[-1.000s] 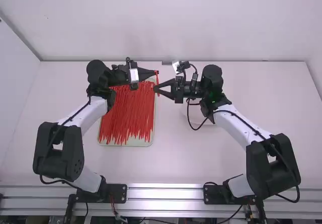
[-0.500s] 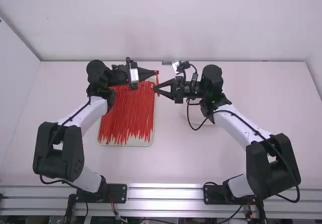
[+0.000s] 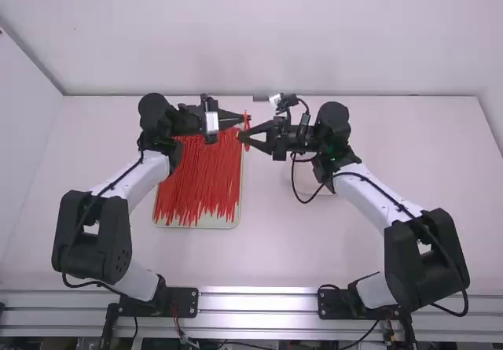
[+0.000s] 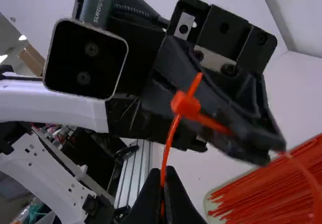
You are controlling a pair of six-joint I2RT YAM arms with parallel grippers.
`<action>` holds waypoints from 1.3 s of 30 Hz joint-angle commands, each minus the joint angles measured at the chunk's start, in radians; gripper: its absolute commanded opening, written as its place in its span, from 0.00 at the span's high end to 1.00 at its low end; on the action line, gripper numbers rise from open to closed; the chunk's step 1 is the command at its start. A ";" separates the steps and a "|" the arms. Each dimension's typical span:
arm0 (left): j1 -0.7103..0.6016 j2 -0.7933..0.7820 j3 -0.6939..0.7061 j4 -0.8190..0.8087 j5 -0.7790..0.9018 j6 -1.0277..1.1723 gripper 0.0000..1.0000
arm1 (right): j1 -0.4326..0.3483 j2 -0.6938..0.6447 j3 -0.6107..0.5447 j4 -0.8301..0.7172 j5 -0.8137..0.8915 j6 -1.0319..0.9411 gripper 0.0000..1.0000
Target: Fasten the cable tie
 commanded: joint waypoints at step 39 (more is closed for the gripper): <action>-0.068 0.000 -0.074 0.034 0.172 0.049 0.97 | -0.089 -0.024 0.026 0.115 0.104 0.116 1.00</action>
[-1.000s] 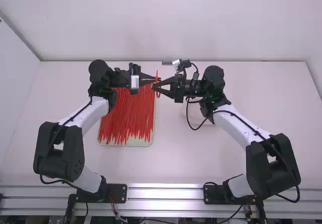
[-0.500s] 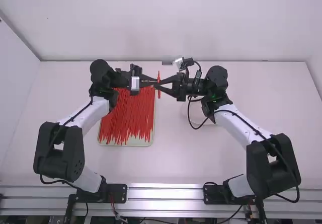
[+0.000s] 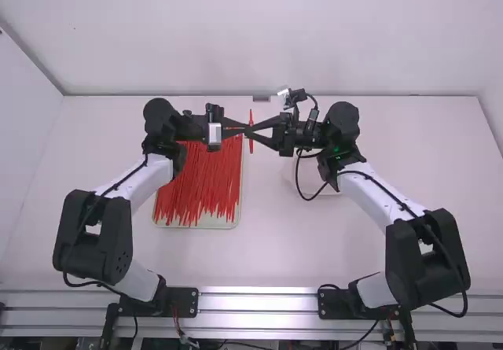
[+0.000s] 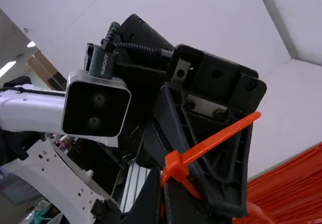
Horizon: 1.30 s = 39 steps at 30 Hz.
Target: Fasten the cable tie
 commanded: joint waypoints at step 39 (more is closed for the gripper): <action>-0.041 0.000 -0.041 0.034 0.053 -0.039 0.98 | -0.100 -0.024 0.025 -0.061 -0.106 -0.002 0.52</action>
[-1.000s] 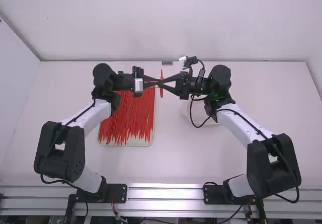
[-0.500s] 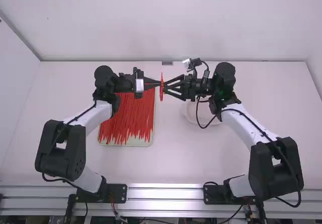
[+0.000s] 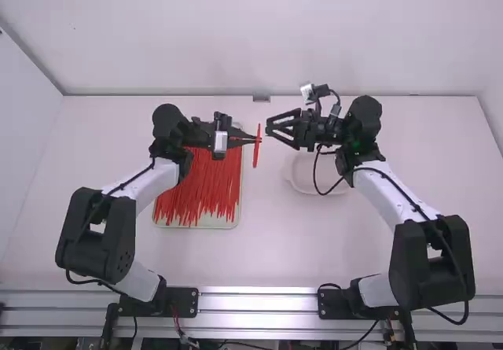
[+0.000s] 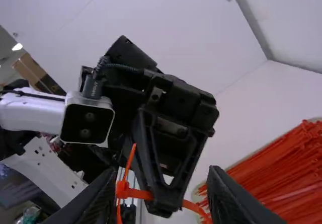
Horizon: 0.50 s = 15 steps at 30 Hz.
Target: Fasten the cable tie
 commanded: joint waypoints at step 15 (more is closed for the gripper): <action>-0.021 -0.011 -0.004 0.008 -0.028 -0.030 0.97 | 0.061 -0.001 0.025 0.135 -0.005 0.109 0.61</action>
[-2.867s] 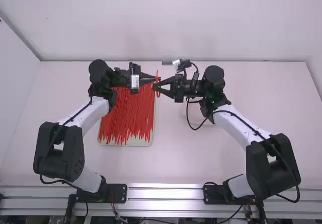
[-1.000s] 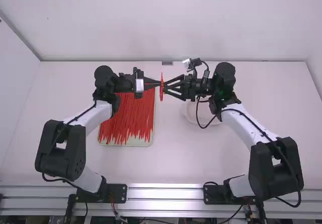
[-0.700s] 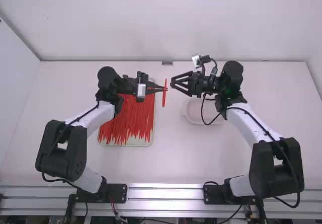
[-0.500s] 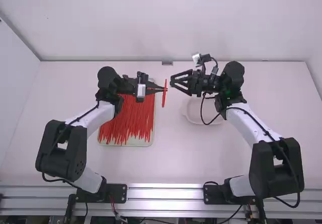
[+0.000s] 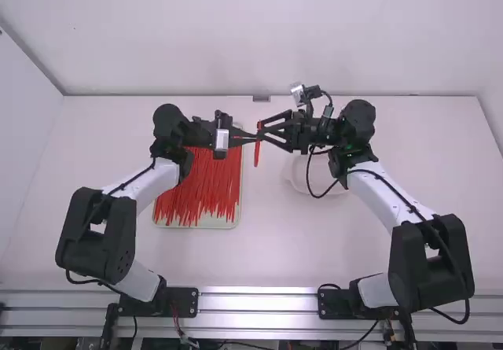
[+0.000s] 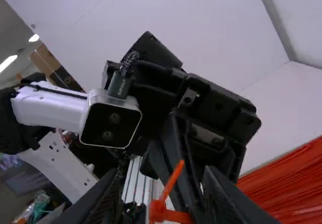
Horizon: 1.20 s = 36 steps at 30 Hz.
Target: Fasten the cable tie
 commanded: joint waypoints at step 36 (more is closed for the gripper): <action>-0.010 -0.011 -0.114 -0.004 -0.007 0.000 0.98 | 0.018 -0.001 0.026 0.043 0.033 0.048 1.00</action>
